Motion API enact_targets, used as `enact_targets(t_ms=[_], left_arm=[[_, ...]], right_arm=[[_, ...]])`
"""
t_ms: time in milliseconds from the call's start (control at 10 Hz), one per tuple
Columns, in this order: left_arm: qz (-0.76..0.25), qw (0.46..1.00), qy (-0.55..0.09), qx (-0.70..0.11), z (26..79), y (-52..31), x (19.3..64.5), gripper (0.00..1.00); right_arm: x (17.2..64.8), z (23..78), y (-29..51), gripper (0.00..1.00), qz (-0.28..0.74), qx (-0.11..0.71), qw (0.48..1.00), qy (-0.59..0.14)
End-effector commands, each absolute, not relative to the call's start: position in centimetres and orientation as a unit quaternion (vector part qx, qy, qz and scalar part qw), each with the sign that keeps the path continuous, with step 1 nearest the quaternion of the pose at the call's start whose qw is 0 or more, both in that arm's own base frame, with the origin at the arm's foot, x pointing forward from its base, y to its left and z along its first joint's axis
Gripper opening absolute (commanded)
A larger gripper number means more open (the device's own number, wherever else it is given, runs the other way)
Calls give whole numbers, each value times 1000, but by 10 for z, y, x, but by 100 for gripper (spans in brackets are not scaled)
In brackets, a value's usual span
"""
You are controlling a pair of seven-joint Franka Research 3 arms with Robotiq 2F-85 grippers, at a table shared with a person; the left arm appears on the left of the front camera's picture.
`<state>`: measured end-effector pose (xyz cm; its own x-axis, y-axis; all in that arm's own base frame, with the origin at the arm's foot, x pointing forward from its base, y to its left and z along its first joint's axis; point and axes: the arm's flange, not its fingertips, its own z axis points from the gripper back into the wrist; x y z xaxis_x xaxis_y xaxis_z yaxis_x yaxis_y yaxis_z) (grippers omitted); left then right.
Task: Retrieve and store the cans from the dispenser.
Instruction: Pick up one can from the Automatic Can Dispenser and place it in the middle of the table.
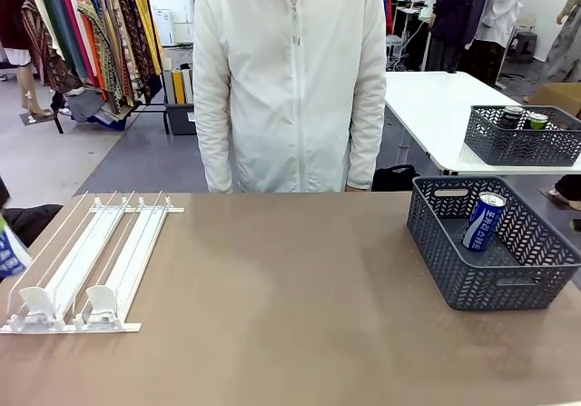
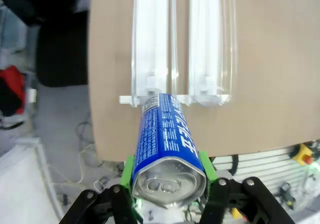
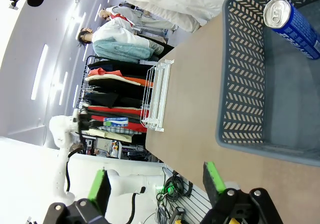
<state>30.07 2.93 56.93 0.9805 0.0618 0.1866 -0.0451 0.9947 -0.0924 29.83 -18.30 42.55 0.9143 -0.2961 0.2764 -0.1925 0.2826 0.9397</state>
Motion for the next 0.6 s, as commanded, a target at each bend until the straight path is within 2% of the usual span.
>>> enact_targets(t_ms=[0,200,400,500], left_arm=[[9,983,-125,-137,619,45,284,0],[9,961,-166,-221,639,67,263,0],[31,933,-190,-304,632,92,248,0],[29,962,-172,-209,647,72,257,0]], right_arm=[[298,428,-185,100,-24,598,775,-205],[298,428,-185,100,-24,598,775,-205],[298,428,-185,100,-24,598,775,-205],[298,428,-185,100,-24,598,775,-205]])
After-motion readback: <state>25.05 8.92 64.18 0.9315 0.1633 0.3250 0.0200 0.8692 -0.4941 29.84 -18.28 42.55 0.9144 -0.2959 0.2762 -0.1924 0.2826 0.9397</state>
